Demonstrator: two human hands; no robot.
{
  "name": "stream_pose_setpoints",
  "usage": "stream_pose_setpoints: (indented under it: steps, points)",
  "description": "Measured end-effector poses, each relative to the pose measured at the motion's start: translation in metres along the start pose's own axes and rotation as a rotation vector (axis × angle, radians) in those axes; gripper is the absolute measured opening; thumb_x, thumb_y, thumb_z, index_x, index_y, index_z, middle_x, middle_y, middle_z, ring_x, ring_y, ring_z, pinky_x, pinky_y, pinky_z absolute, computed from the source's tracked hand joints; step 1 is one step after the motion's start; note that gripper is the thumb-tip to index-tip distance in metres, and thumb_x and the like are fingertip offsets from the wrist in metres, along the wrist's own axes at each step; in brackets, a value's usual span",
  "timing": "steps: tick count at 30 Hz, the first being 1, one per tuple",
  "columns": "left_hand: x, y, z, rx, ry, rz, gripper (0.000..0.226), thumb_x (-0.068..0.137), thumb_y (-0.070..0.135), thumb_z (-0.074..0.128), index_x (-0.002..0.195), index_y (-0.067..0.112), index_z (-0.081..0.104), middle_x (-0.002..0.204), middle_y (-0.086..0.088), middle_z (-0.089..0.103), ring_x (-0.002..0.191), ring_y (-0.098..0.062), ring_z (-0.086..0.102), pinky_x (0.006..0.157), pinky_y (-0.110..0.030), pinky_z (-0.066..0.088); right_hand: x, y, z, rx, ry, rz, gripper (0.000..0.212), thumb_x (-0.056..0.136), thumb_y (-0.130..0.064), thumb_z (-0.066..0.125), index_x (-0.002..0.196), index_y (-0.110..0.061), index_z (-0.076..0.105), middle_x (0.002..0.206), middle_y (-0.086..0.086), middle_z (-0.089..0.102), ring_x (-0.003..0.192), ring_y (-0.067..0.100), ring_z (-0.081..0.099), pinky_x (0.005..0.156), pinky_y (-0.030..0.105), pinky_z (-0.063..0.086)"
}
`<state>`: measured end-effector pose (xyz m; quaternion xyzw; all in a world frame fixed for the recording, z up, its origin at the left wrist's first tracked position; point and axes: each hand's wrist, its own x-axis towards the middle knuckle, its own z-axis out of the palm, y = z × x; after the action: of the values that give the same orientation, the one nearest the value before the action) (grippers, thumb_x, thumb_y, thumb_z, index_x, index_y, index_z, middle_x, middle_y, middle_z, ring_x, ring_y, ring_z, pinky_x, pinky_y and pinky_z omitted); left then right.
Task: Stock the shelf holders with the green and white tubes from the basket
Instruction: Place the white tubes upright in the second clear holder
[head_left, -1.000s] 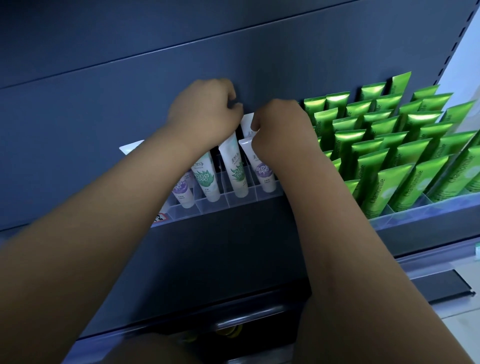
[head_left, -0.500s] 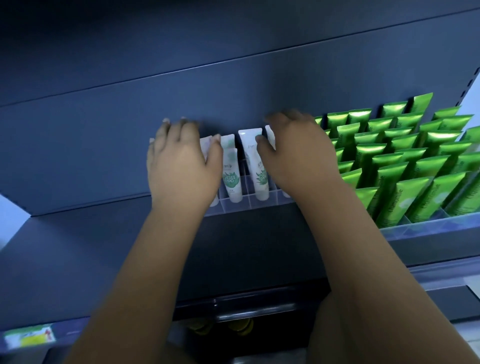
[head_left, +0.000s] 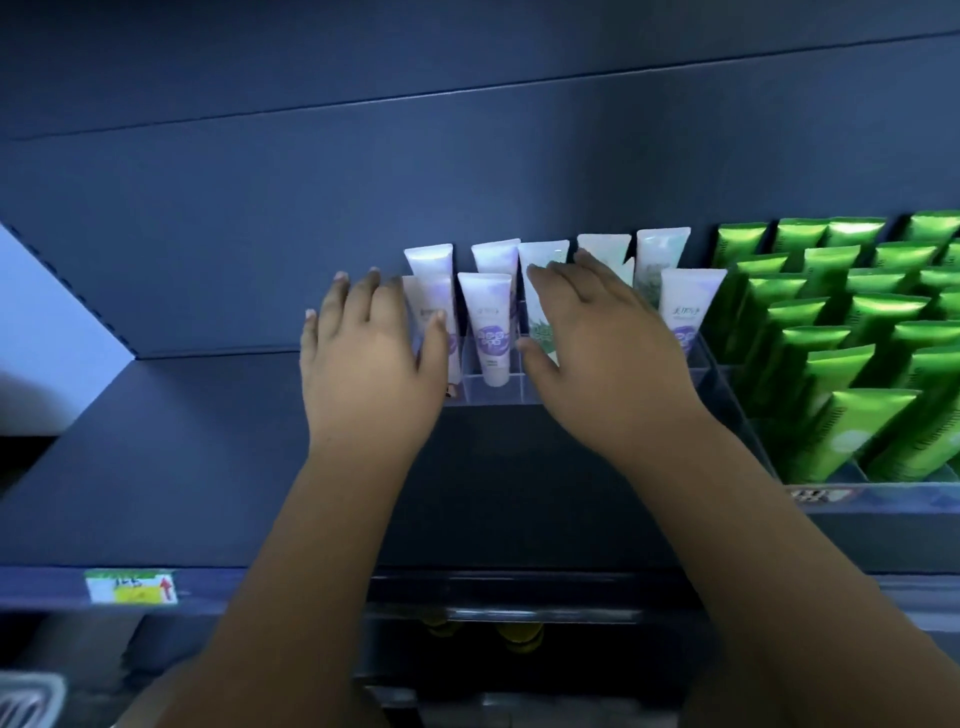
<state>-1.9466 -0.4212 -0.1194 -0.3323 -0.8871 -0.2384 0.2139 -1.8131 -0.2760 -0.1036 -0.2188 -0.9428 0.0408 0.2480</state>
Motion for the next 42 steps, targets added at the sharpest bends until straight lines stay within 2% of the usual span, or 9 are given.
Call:
stream_pose_setpoints:
  steps: [3,7,10,16,23,27,31,37,42]
  points:
    - [0.008,-0.008,0.006,-0.039,-0.005,0.011,0.053,0.103,0.044,0.044,0.141,0.008,0.054,0.149,-0.01,0.053,0.147,-0.034,0.036,0.118,-0.057,0.031,0.009,-0.008,0.006,0.015,-0.015,-0.008,0.046,0.097,-0.034,0.055,0.138,-0.014,0.053,0.14,0.007,0.057,0.143,0.029,0.04,0.108,0.042,0.041]
    - [0.025,-0.009,0.013,-0.112,0.035,0.087,0.041,0.098,0.038,0.051,0.128,0.013,0.062,0.133,-0.005,0.062,0.126,-0.034,0.051,0.098,-0.051,0.045,0.034,-0.011,0.011,0.0,0.073,-0.043,0.035,0.094,-0.027,0.06,0.125,-0.011,0.063,0.122,0.011,0.066,0.12,0.032,0.054,0.091,0.042,0.05]
    - [0.038,-0.009,0.02,-0.144,0.09,0.192,0.036,0.095,0.032,0.053,0.123,0.013,0.066,0.128,-0.003,0.066,0.119,-0.034,0.054,0.091,-0.05,0.049,0.049,-0.003,0.015,-0.036,0.151,-0.012,0.03,0.091,-0.023,0.059,0.117,-0.011,0.068,0.111,0.013,0.068,0.112,0.036,0.056,0.078,0.036,0.045]
    - [0.057,-0.001,0.035,-0.139,0.086,0.268,0.033,0.094,0.031,0.056,0.124,0.022,0.068,0.126,0.007,0.068,0.123,-0.028,0.053,0.09,-0.046,0.047,0.061,0.026,0.023,-0.093,0.16,0.046,0.037,0.082,-0.005,0.055,0.116,-0.003,0.068,0.11,0.019,0.068,0.113,0.042,0.054,0.085,0.046,0.052]
    - [0.06,-0.003,0.049,-0.083,0.06,0.376,0.021,0.092,0.03,0.066,0.111,0.022,0.073,0.111,0.005,0.073,0.123,-0.03,0.056,0.09,-0.047,0.041,0.058,0.03,0.026,-0.025,0.167,0.046,0.037,0.085,-0.012,0.057,0.119,-0.007,0.07,0.113,0.015,0.07,0.114,0.039,0.056,0.088,0.046,0.053]
    - [0.062,-0.004,0.049,-0.101,0.073,0.354,0.019,0.09,0.027,0.068,0.108,0.024,0.074,0.106,0.004,0.072,0.118,-0.029,0.057,0.091,-0.046,0.04,0.075,0.028,0.025,0.035,0.186,0.035,0.031,0.089,-0.026,0.049,0.108,-0.016,0.071,0.103,0.007,0.071,0.107,0.032,0.058,0.084,0.043,0.053]
    - [0.068,0.003,0.05,-0.135,0.08,0.271,0.015,0.088,0.022,0.066,0.099,0.024,0.075,0.096,0.006,0.072,0.112,-0.028,0.056,0.09,-0.041,0.036,0.102,0.024,0.028,0.055,0.144,0.02,0.022,0.086,-0.024,0.047,0.086,-0.015,0.067,0.086,0.007,0.067,0.091,0.034,0.058,0.077,0.04,0.054]
    - [0.072,0.007,0.049,-0.183,0.045,0.238,0.02,0.086,0.022,0.06,0.096,0.028,0.075,0.088,0.008,0.07,0.105,-0.026,0.058,0.087,-0.037,0.035,0.12,0.024,0.032,0.021,0.011,0.011,0.024,0.09,-0.023,0.056,0.106,-0.02,0.073,0.108,0.004,0.072,0.11,0.032,0.06,0.089,0.038,0.053]
    - [0.074,0.007,0.044,-0.221,0.02,0.227,0.021,0.086,0.022,0.061,0.098,0.03,0.075,0.086,0.008,0.068,0.102,-0.027,0.06,0.088,-0.043,0.042,0.135,0.017,0.039,0.017,-0.053,-0.005,0.025,0.087,-0.024,0.055,0.101,-0.017,0.075,0.107,0.005,0.073,0.106,0.03,0.064,0.091,0.04,0.055]
